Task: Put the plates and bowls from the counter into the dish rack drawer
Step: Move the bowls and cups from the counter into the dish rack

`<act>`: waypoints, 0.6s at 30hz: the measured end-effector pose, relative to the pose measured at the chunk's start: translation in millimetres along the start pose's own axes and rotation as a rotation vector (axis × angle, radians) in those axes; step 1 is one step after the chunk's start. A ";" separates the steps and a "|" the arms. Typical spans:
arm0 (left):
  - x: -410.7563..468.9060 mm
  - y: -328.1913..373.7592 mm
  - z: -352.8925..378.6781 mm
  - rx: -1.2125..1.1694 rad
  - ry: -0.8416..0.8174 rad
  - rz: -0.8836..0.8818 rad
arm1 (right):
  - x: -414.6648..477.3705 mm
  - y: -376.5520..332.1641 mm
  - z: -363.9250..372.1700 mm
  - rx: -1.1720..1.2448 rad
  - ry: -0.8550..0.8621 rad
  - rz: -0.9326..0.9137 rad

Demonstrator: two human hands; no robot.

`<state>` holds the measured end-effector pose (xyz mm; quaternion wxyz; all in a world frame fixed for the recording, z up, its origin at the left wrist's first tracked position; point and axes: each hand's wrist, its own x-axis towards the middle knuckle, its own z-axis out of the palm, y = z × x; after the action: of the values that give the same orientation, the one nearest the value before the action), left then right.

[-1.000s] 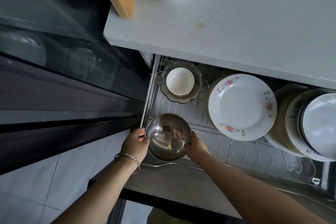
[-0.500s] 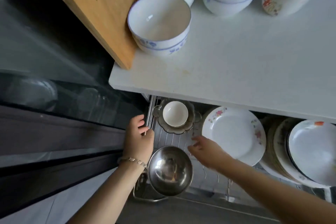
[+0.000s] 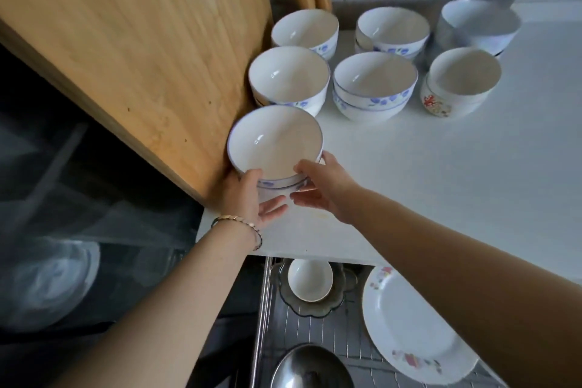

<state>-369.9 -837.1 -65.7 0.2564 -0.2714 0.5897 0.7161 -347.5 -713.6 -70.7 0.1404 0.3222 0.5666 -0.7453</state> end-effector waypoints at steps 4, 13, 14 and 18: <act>-6.4 -7.2 -10.6 0.142 -0.055 0.086 | -7.9 21.2 -12.2 0.134 0.059 -0.070; -94.9 -78.2 4.3 0.519 -0.395 -0.053 | -151.5 89.0 -139.1 0.069 0.003 -0.074; -107.5 -96.0 9.4 0.526 -0.429 -0.065 | -169.8 98.4 -156.1 0.053 0.006 -0.062; -147.0 -183.7 35.1 0.550 -0.471 -0.192 | -232.6 146.0 -220.9 -0.040 0.053 0.066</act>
<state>-140.6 -777.7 -88.2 0.5142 -0.0742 0.6568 0.5465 -17.6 -589.9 -65.3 0.1564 0.3575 0.5738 -0.7200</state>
